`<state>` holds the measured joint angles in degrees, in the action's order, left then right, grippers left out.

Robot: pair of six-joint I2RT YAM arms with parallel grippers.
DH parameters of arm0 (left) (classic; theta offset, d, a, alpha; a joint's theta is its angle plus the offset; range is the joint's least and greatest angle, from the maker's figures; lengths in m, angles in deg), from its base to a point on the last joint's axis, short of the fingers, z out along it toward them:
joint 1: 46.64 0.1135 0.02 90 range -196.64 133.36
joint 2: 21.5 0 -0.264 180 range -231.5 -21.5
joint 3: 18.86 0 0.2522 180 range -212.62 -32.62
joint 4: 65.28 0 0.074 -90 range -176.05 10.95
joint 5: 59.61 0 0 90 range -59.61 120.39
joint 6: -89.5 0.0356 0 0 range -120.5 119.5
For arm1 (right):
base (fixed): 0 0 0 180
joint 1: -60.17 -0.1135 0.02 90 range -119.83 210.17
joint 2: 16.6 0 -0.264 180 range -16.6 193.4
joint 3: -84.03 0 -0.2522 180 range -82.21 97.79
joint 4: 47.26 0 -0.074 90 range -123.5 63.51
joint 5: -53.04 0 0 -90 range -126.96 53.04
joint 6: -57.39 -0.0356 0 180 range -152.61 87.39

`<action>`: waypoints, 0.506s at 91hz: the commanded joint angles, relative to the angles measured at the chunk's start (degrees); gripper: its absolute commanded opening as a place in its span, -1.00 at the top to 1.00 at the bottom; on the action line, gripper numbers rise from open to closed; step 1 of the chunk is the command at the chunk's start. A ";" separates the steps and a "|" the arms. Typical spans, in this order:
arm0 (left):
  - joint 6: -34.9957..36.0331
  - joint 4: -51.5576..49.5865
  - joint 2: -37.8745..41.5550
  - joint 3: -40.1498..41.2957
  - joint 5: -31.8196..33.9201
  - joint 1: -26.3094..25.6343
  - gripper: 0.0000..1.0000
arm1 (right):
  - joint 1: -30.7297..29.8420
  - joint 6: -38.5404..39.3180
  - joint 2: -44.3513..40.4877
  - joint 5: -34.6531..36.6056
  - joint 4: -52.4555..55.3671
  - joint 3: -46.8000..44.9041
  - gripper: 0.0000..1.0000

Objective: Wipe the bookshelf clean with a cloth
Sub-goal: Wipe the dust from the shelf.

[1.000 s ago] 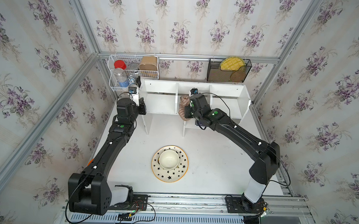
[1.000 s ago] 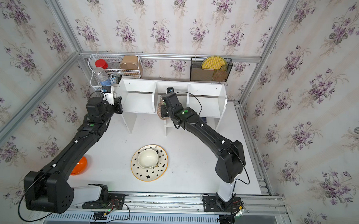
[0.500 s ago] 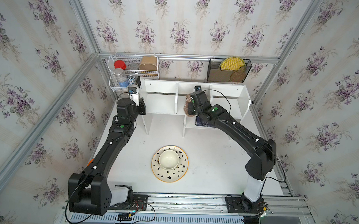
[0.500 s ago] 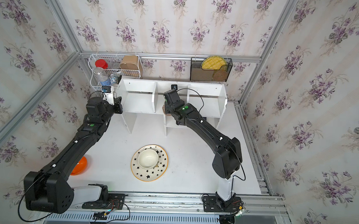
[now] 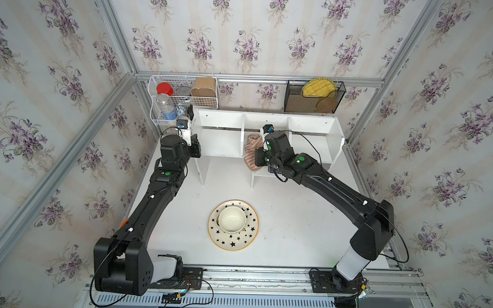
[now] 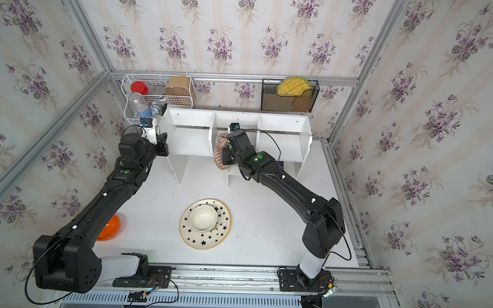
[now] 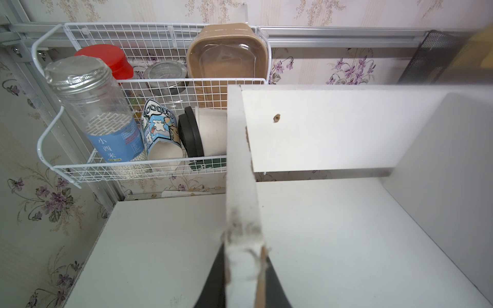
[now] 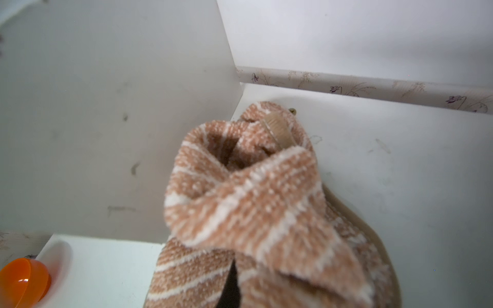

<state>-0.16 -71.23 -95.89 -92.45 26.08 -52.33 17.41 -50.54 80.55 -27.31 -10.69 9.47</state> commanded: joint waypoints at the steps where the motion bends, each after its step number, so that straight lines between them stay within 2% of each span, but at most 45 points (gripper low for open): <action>1: 1.86 -7.82 0.08 0.28 -11.19 -0.82 1.00 | 0.05 2.12 -2.76 1.60 0.93 -1.91 1.00; 17: 1.87 -7.90 -0.06 0.42 -10.69 -0.91 1.00 | -1.94 4.37 -11.89 1.31 -2.22 -11.23 1.00; 28: 1.98 -7.82 0.35 0.74 -9.91 -1.28 1.00 | -7.12 7.82 -23.16 4.91 -4.38 -19.25 1.00; 35: 1.96 -7.81 0.54 0.77 -9.40 -1.42 1.00 | -9.50 7.74 -29.27 6.98 -2.24 -22.42 1.00; 46: 1.91 -7.88 0.54 0.77 -8.73 -1.67 1.00 | -9.97 5.30 -36.98 9.17 2.02 -28.07 1.00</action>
<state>-0.16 -71.45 -95.34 -92.15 26.91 -53.12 7.81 -44.20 48.66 -22.39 -11.95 -14.60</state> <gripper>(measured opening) 0.166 0.087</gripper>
